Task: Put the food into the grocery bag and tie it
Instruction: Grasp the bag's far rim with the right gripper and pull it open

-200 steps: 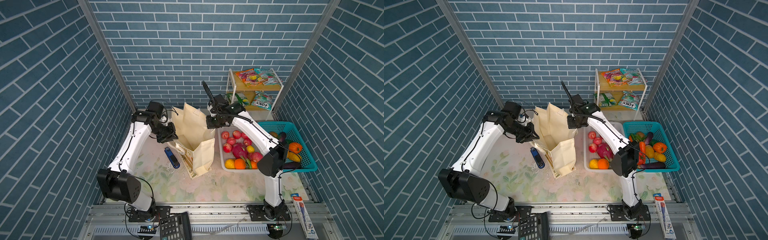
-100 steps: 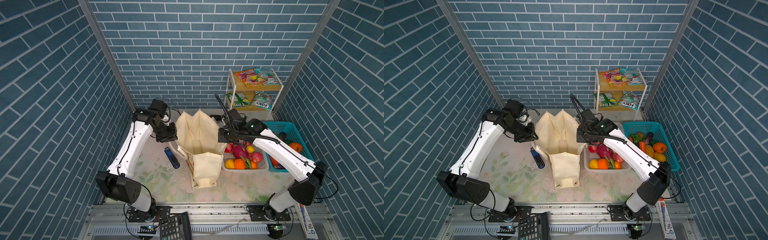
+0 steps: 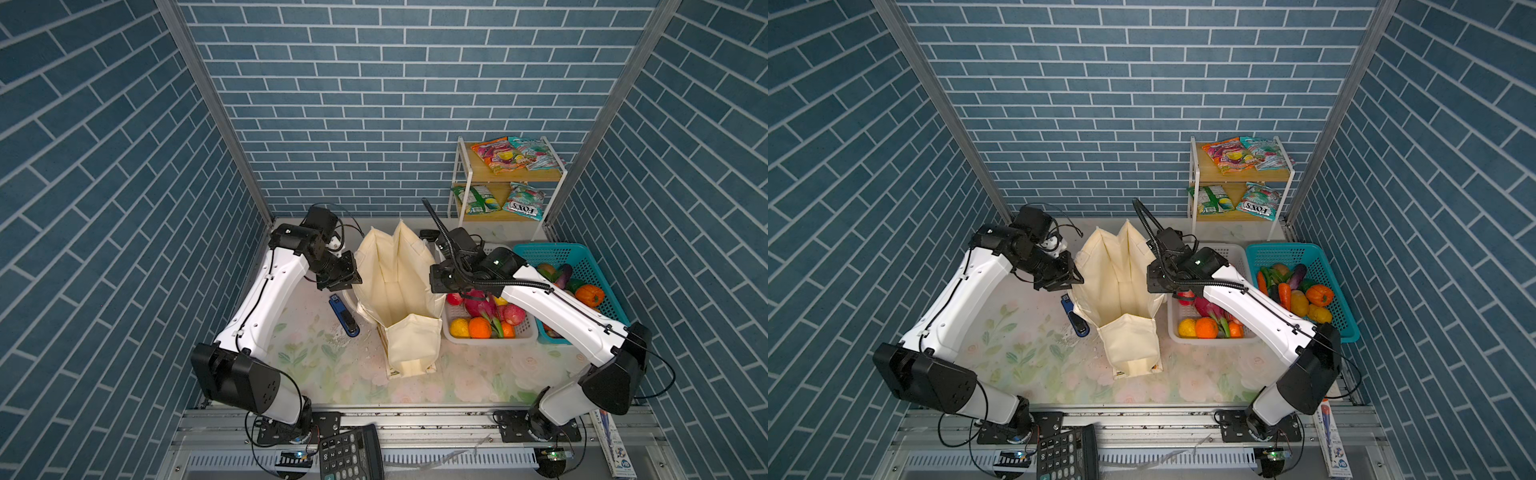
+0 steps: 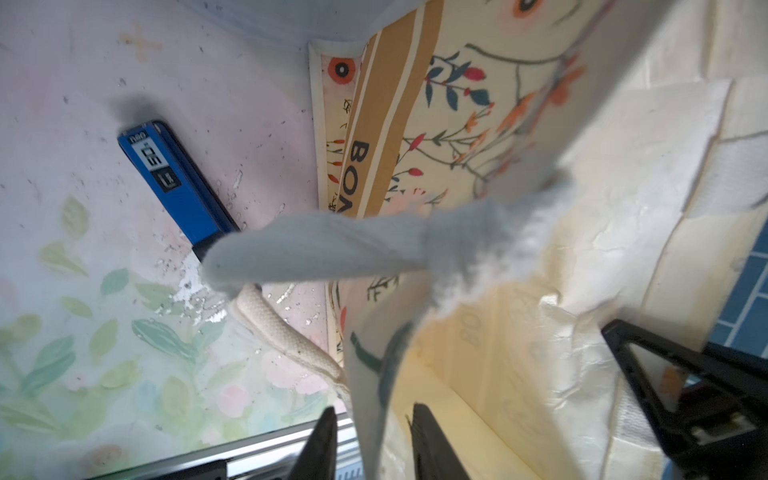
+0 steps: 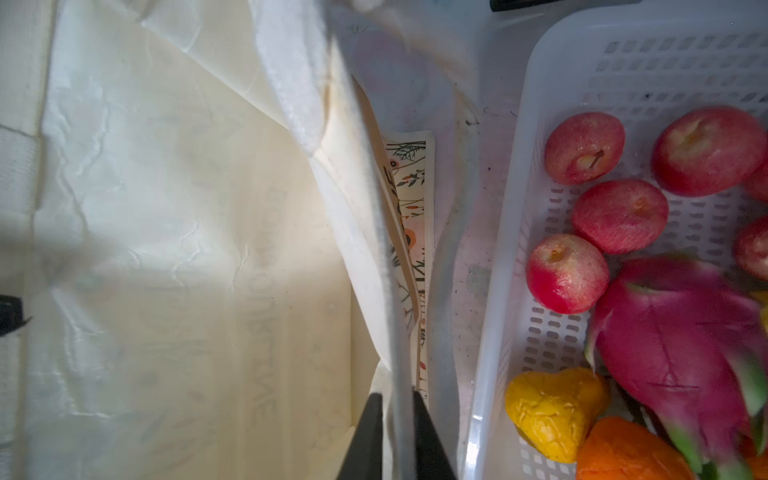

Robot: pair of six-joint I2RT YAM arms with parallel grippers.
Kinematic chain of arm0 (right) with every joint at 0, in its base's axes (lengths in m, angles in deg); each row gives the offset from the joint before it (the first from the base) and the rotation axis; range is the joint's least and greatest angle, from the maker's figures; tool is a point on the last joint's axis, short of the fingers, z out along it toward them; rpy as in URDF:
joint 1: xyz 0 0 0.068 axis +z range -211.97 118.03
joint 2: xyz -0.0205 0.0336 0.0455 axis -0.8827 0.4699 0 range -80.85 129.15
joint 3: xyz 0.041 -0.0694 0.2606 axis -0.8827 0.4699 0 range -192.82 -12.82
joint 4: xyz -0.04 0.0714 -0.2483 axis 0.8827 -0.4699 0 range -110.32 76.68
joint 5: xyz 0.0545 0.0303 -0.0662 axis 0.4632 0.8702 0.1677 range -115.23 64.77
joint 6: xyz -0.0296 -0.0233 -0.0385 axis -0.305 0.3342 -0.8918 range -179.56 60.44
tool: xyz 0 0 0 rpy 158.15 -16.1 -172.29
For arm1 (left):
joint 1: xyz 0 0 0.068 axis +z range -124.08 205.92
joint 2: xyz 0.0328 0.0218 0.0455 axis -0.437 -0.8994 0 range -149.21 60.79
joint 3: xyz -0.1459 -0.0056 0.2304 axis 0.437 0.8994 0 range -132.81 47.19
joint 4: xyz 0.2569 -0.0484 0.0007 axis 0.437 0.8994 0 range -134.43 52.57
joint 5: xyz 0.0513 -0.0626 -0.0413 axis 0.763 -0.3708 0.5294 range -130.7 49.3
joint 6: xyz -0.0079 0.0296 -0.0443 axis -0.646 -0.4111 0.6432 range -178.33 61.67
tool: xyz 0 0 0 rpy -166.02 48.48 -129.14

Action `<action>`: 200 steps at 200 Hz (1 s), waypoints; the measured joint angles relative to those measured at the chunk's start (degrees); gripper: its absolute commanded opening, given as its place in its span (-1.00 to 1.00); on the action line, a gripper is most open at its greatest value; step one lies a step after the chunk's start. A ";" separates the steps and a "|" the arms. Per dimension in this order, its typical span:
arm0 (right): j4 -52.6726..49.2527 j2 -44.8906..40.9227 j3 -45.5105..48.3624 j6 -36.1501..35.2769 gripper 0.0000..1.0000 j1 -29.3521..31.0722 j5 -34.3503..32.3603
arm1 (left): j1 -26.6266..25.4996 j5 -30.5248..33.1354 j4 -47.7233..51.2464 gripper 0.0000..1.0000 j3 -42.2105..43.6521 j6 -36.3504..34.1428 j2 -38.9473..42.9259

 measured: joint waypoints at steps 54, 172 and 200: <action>-0.46 -1.42 0.00 -0.09 -1.00 0.11 -4.55 | -0.81 8.39 6.71 -1.00 -3.58 -2.64 -2.03; -5.03 -2.64 0.00 1.05 -0.55 0.52 -13.49 | -1.55 17.14 10.99 -0.60 -7.19 -10.14 -4.48; -4.07 -2.58 0.00 1.01 -0.37 0.50 -11.50 | -1.53 13.33 7.72 -0.55 -3.74 -9.20 -3.89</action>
